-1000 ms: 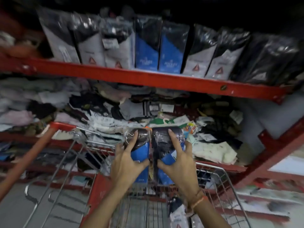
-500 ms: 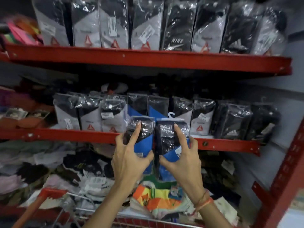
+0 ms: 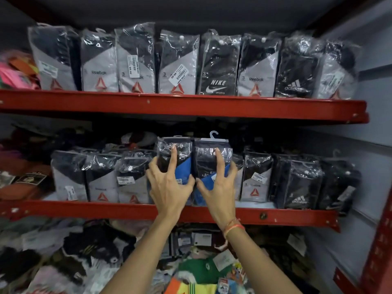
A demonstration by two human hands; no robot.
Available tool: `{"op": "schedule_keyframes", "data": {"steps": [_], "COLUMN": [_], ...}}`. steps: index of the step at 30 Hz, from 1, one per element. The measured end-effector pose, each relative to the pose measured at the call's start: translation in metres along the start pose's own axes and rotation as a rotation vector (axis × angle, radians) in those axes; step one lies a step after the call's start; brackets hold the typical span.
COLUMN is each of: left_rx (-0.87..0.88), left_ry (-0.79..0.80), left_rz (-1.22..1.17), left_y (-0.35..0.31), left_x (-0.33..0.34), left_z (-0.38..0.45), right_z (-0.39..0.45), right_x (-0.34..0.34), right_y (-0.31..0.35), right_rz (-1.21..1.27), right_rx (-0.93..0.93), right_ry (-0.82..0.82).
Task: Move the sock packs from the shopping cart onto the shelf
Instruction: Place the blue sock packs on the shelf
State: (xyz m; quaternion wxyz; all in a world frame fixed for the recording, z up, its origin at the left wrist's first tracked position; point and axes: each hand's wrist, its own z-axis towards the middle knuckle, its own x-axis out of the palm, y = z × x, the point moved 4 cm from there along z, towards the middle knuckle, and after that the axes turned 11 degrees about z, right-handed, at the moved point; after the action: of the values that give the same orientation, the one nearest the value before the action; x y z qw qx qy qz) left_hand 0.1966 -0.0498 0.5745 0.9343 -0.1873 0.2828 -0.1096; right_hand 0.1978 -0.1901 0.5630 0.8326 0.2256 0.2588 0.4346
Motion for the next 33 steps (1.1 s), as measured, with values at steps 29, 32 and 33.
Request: {"op": "schedule_keyframes", "data": {"steps": [29, 32, 33], "left_rx": [0.092, 0.118, 0.131], "left_ry": [0.153, 0.222, 0.242], "left_rz": [0.137, 0.163, 0.165], "left_y": [0.040, 0.039, 0.039], "left_x": [0.053, 0.052, 0.051], "left_z": [-0.019, -0.025, -0.027], "right_z": [-0.013, -0.018, -0.021], "right_x": [0.043, 0.042, 0.042], "right_y": [-0.040, -0.041, -0.041], "right_rz": [-0.025, -0.090, -0.110], "right_rx": [0.033, 0.026, 0.018], "right_ry": [0.199, 0.244, 0.260]}}
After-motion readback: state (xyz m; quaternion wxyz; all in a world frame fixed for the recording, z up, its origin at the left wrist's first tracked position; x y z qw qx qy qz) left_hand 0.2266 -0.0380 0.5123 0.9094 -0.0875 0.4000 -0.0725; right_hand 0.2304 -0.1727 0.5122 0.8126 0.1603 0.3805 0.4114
